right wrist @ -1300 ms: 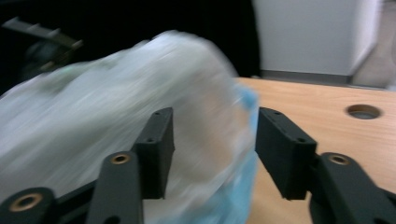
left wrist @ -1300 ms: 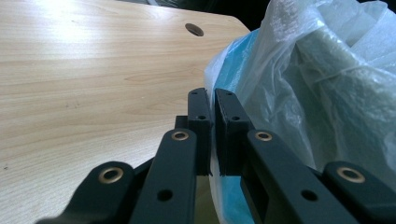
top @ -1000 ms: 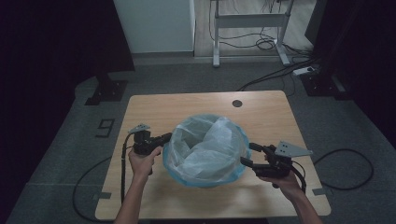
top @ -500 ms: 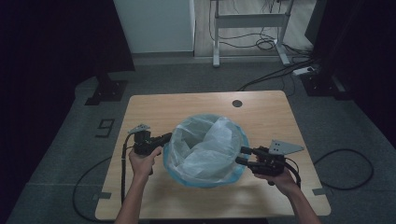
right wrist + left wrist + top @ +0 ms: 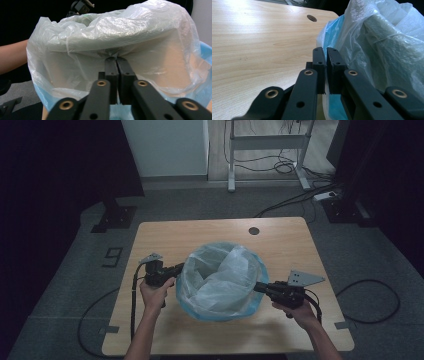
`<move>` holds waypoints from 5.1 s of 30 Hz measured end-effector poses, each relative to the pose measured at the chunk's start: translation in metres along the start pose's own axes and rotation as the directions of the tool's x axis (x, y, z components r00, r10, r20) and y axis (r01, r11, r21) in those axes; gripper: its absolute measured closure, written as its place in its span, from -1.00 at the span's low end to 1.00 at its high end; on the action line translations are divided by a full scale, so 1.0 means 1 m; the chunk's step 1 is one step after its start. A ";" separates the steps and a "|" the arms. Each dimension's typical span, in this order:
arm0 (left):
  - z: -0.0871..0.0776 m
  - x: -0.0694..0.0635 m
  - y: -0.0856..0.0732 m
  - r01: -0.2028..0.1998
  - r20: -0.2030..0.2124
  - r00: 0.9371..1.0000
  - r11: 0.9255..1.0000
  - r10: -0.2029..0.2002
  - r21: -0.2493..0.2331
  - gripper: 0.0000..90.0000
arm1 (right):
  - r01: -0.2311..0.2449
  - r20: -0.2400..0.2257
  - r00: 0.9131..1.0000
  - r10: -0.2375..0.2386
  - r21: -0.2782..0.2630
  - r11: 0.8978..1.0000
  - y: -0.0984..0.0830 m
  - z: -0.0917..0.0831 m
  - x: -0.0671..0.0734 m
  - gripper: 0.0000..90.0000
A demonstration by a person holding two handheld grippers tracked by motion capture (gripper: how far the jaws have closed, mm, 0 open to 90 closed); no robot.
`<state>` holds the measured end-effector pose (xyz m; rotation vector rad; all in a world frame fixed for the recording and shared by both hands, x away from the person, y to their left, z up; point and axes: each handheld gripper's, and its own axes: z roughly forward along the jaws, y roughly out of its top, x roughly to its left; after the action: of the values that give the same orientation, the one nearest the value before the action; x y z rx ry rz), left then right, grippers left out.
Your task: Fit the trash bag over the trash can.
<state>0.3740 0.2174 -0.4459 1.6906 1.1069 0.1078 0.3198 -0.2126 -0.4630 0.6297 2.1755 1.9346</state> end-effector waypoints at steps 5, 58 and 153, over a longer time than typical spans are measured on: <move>-0.003 -0.001 -0.001 -0.005 -0.003 1.000 1.000 0.005 -0.002 0.90 | -0.019 0.015 1.000 0.019 0.009 1.000 -0.012 0.002 -0.002 0.99; -0.009 -0.003 -0.019 -0.007 0.051 0.999 0.999 0.006 0.033 0.96 | 0.043 0.068 0.997 -0.044 0.004 0.999 -0.009 0.008 0.025 0.91; -0.064 -0.003 -0.019 -0.175 0.010 0.984 0.982 0.176 -0.072 -0.17 | -0.114 0.202 0.974 0.104 0.039 0.993 -0.059 -0.011 0.046 -0.16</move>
<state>0.3252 0.2604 -0.4316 1.7200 0.9302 0.2418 0.2620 -0.2082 -0.5115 0.9277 2.1111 1.7834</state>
